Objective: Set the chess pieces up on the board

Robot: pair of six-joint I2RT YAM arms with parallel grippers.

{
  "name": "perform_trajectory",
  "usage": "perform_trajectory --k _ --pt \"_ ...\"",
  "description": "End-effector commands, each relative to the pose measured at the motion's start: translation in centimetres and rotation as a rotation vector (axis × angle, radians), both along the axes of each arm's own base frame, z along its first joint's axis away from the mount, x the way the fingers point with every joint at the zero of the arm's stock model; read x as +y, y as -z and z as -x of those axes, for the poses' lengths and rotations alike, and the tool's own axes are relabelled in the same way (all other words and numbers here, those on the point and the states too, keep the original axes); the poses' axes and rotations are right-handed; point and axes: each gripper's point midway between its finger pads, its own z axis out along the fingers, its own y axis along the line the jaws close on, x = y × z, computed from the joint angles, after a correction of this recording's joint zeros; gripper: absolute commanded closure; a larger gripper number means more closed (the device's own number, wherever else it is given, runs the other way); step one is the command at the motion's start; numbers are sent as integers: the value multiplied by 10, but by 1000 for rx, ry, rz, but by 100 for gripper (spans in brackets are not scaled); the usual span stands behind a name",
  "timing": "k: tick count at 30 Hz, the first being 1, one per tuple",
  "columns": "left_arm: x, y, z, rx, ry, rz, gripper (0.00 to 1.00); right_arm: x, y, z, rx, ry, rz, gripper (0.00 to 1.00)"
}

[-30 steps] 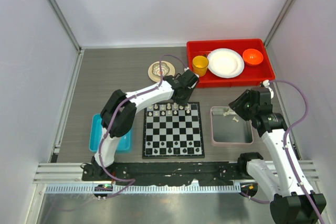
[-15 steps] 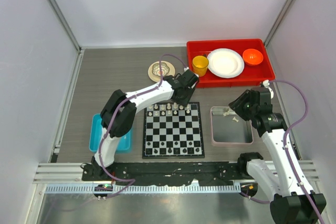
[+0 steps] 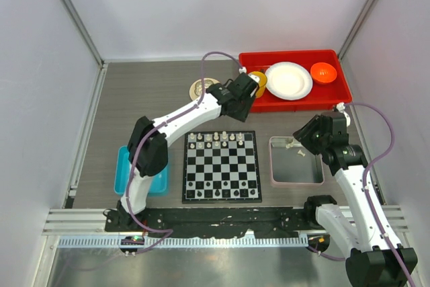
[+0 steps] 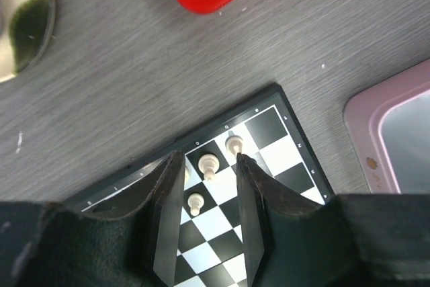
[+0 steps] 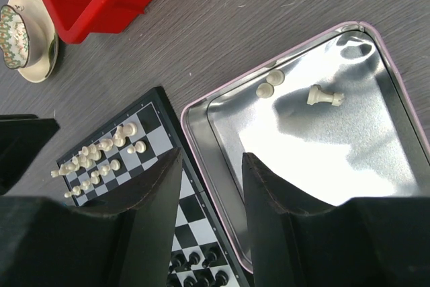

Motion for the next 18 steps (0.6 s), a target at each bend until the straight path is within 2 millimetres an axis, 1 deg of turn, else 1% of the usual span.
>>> perform_trajectory --k 1,2,3,4,5,6,7,8,9,10,11,12,13,15,16,18 --pt "8 -79 -1 -117 4 78 59 -14 -7 -2 3 50 58 54" --pt "14 -94 3 -136 6 102 58 -24 -1 2 45 88 100 54" --pt "15 -102 4 -157 21 123 58 -28 -2 2 58 102 115 54" --pt "18 -108 5 -169 36 137 57 -31 3 7 93 117 131 53" --pt "24 -102 11 -154 60 140 56 -35 7 8 114 129 147 53" --pt "29 -124 12 -209 79 186 56 -36 10 9 128 134 151 53" --pt "33 -131 14 -226 90 209 55 -36 12 9 135 134 151 53" --pt "45 -120 15 -210 92 207 53 -35 15 10 145 136 148 53" --pt "45 -143 21 -245 130 284 53 -35 20 11 159 136 147 53" --pt "51 -145 22 -245 133 303 52 -34 22 11 164 130 143 53" --pt "61 -139 20 -225 131 318 51 -33 25 11 172 125 142 53" --pt "65 -152 24 -234 143 359 51 -33 28 11 183 122 141 53" --pt "77 -153 17 -239 116 361 51 -32 29 10 182 120 138 52" --pt "89 -156 16 -246 107 353 51 -31 32 10 189 118 135 52" --pt "96 -156 13 -258 104 336 51 -31 33 10 191 118 136 53" --pt "103 -151 9 -271 83 321 51 -34 38 11 203 133 149 53"
